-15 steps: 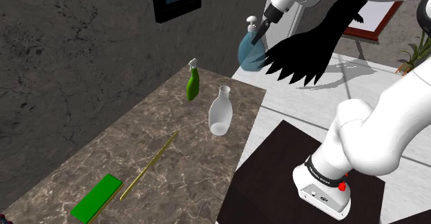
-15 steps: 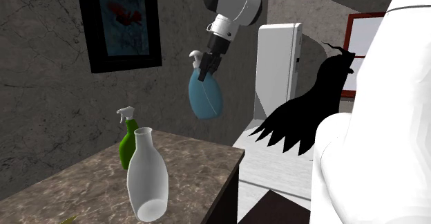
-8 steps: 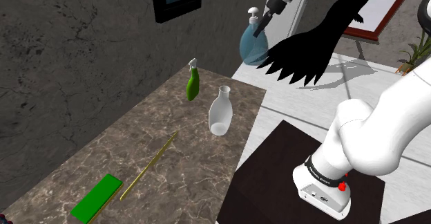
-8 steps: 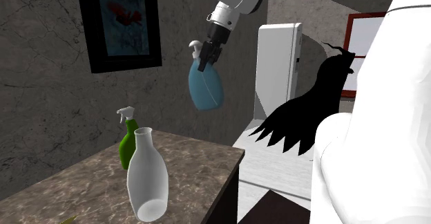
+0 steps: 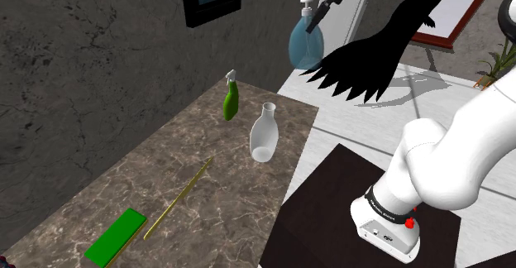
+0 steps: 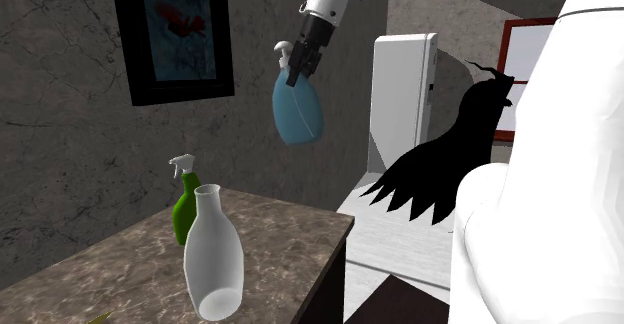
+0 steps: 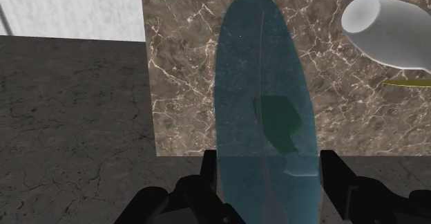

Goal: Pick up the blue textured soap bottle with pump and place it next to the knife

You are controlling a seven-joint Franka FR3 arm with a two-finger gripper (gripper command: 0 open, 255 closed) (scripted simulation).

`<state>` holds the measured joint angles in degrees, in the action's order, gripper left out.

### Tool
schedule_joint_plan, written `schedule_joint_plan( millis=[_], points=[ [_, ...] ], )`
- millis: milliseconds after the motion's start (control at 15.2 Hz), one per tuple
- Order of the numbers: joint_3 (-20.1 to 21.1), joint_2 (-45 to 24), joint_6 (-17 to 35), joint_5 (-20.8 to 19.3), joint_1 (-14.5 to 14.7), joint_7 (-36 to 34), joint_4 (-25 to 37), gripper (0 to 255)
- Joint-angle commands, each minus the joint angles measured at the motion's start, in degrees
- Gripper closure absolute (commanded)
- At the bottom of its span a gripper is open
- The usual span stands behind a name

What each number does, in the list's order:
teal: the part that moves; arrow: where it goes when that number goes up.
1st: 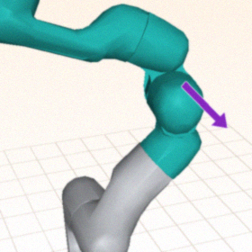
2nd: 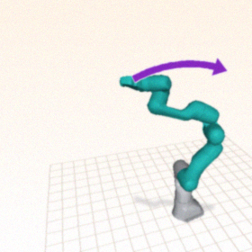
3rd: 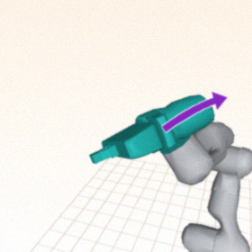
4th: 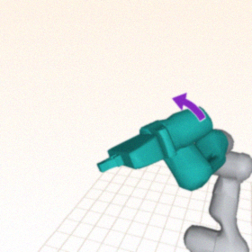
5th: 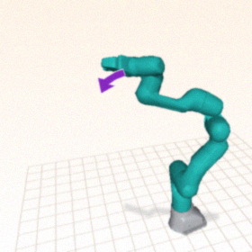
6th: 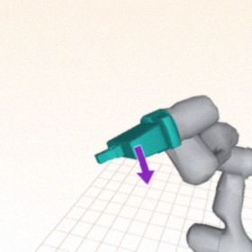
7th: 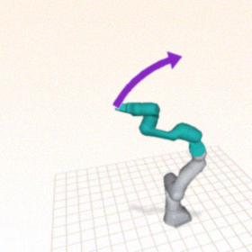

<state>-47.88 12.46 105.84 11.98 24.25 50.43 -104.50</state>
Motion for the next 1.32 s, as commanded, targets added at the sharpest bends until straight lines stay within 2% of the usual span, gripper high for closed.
schedule_joint_plan(
  millis=[0,792,1254],
  points=[
    [0.1,-0.1,-1.6,0.0,0.1,-0.5,1.8,255],
    [-1.5,-3.5,-10.8,2.2,0.7,-1.3,13.3,255],
    [7.3,0.2,-5.8,-1.5,3.4,-12.3,8.4,255]
  ],
)
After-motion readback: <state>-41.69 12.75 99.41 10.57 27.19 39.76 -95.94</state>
